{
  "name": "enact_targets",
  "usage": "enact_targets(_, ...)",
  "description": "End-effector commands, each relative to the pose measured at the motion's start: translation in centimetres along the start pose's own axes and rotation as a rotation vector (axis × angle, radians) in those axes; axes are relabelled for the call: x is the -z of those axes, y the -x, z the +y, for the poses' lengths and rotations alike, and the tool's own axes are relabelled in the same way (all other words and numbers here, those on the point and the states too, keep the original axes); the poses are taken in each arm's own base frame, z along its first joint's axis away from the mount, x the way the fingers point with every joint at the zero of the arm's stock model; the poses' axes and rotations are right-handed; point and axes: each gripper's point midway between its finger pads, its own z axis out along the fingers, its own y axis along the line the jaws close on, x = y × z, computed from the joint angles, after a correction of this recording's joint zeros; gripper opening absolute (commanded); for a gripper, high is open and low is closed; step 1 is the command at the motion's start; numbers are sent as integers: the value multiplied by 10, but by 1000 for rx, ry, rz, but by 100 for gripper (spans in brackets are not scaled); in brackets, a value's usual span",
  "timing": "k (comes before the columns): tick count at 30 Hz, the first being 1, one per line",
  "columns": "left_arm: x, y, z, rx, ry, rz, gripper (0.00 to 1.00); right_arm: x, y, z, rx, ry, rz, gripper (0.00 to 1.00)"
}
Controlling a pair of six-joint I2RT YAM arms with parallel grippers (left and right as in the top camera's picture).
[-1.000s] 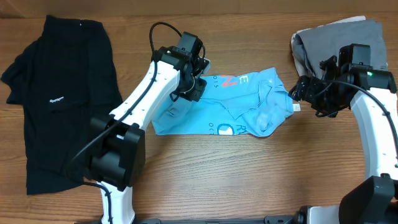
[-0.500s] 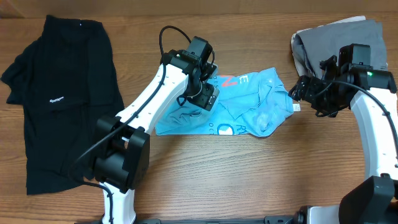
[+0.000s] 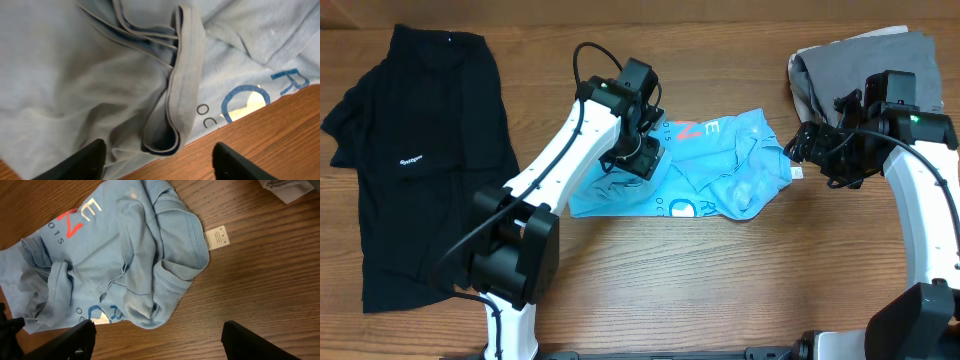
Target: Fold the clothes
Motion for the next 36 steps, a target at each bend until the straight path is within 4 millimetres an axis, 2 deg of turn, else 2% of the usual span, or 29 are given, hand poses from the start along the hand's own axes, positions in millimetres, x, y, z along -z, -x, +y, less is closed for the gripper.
enact_targets(1, -17, -14, -11, 0, -47, 46, 66, -2, 0, 0, 14, -8, -1, 85)
enact_targets(5, -27, -21, -14, 3, -73, 63, 60, -2, 0, 0, 13, -8, -1, 85)
enact_targets(9, -28, -24, -23, 5, -124, 70, 41, -2, 0, 0, 13, -8, -1, 85)
enact_targets(11, -29, -24, -25, 0, -125, 71, 35, -2, 0, 0, 13, -8, -1, 85)
enact_targets(18, -37, -25, -25, 0, -88, 66, 30, -2, -1, 0, 13, -9, 2, 85)
enact_targets(22, -43, -32, -24, 5, -87, 84, 18, -2, -1, 0, 13, -9, 2, 85)
enact_targets(24, -47, -37, -25, 4, -87, 99, 5, -2, -1, 0, 13, -9, 2, 85)
enact_targets(26, -49, -41, -27, 3, -90, 110, 4, -2, -1, 0, 13, -9, 2, 85)
enact_targets(29, -50, -41, -42, -17, -119, 107, 4, -2, 0, 0, 14, -8, -1, 85)
enact_targets(36, -56, -14, -96, -99, -163, -28, 4, -2, -1, 0, 13, -8, 2, 85)
